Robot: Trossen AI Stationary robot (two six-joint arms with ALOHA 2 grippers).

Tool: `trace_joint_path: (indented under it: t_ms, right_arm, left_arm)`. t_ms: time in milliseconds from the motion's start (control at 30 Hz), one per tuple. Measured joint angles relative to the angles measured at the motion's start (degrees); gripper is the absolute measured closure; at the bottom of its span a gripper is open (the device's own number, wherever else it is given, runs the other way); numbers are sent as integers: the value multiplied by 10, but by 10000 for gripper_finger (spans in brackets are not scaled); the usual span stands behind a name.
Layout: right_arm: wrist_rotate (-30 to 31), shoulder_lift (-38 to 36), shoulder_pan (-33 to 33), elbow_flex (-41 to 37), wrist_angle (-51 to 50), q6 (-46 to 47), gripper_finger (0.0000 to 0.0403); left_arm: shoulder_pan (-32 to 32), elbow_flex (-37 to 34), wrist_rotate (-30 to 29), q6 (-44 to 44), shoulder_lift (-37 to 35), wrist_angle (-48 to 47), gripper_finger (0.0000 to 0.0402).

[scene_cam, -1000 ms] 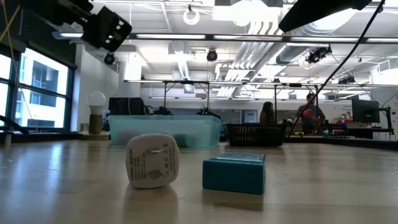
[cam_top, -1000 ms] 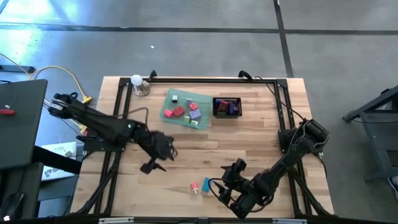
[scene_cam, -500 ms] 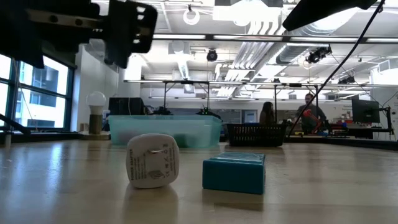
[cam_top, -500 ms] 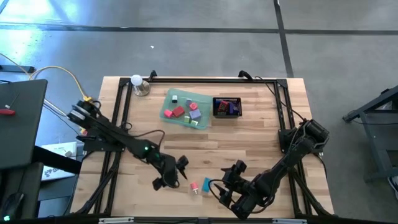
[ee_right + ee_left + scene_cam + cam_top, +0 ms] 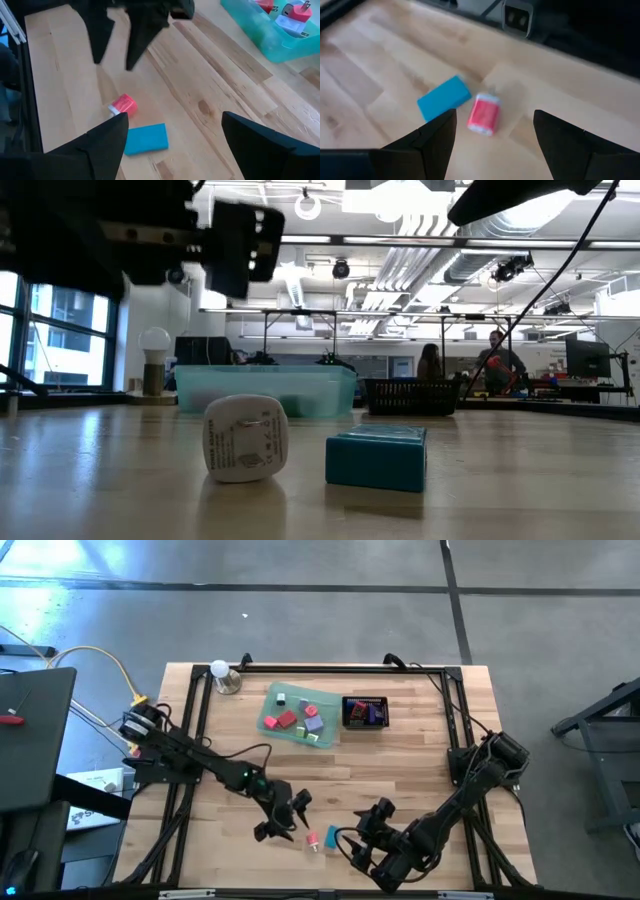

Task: Pick & Place Office items
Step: Put the pink white charger adapter into the green bin

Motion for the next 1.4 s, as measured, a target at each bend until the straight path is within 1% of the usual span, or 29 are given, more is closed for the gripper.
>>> trace_joint_path:
  t_ms: [67, 167, 267, 367, 500, 733, 867, 1033, 1233, 1400]
  right_arm:
    - [3, 0, 0, 0, 0, 14, 92]
    - [3, 0, 0, 0, 0, 30, 92]
    - [3, 1, 4, 0, 5, 31, 92]
    - [3, 7, 8, 0, 17, 31, 92]
    - [1, 18, 11, 0, 22, 31, 92]
    - [-14, 28, 13, 0, 29, 31, 92]
    - [-14, 28, 15, 0, 31, 31, 92]
    - [-14, 27, 15, 0, 32, 31, 92]
    - [-12, 27, 15, 0, 32, 30, 92]
    - [-12, 27, 15, 0, 32, 30, 92]
  left_arm:
    - [5, 0, -9, 8, 11, 1, 143]
    - [6, 0, -14, 15, 41, 31, 143]
    - [6, 0, -21, 12, 75, 77, 143]
    - [6, 0, -21, -10, 100, 121, 143]
    - [6, 0, -24, -31, 113, 137, 143]
    - [5, 0, -24, -31, 133, 149, 143]
    - [5, 0, -24, -30, 151, 178, 143]
    - [5, 0, -20, -15, 168, 181, 148]
    - [5, 0, -10, -8, 168, 182, 168]
    - [5, 0, -10, 1, 168, 182, 210]
